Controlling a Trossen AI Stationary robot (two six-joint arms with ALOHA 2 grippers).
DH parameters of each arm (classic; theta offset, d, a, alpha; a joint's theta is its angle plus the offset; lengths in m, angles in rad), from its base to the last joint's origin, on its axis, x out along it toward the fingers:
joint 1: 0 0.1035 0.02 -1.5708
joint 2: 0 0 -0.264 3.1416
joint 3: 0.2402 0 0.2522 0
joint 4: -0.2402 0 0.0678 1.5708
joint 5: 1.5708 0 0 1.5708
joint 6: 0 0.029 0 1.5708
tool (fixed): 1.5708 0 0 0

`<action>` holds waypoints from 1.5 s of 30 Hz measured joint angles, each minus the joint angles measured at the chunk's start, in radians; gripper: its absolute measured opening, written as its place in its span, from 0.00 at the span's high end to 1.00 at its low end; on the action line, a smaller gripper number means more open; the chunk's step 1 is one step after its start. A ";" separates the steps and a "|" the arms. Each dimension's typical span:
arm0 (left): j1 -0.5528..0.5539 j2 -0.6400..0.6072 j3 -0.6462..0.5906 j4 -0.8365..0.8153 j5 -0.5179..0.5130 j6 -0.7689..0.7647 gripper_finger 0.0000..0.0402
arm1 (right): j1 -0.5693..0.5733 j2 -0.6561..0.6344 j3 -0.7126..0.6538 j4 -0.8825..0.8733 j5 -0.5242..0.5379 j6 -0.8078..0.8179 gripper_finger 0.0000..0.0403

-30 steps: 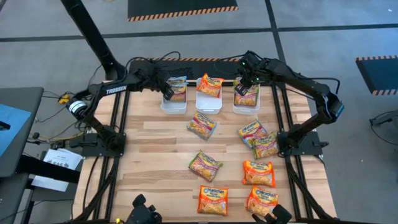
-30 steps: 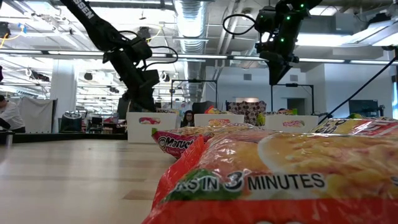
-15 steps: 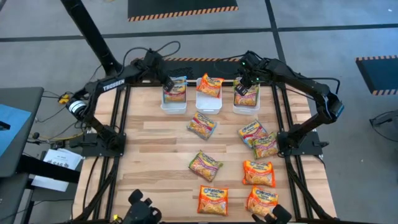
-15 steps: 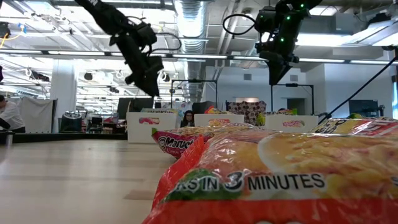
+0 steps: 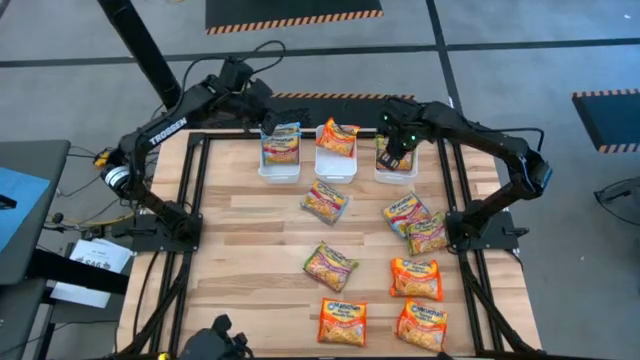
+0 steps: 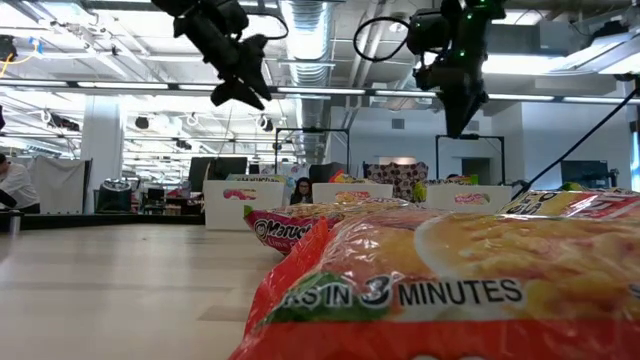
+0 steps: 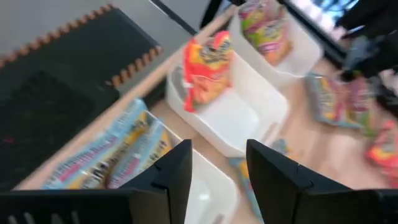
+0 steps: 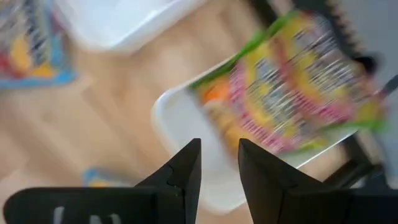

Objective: Sort Maruchan noodles
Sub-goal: Put the orange noodle pack into the middle white bin

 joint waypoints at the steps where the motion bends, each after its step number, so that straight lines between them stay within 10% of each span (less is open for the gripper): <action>1: 0.000 -0.007 0.000 -0.009 0.019 -0.015 0.66 | 0.008 0.000 0.000 -0.030 -0.031 0.023 0.68; 22: -0.129 -0.022 -0.001 -0.227 0.064 0.043 0.66 | 0.409 -0.001 -0.164 -0.278 -0.362 0.333 0.47; 45: -0.352 -0.357 -0.203 -0.219 0.083 -0.024 0.66 | 0.881 -0.001 -0.466 0.070 -0.460 0.687 0.42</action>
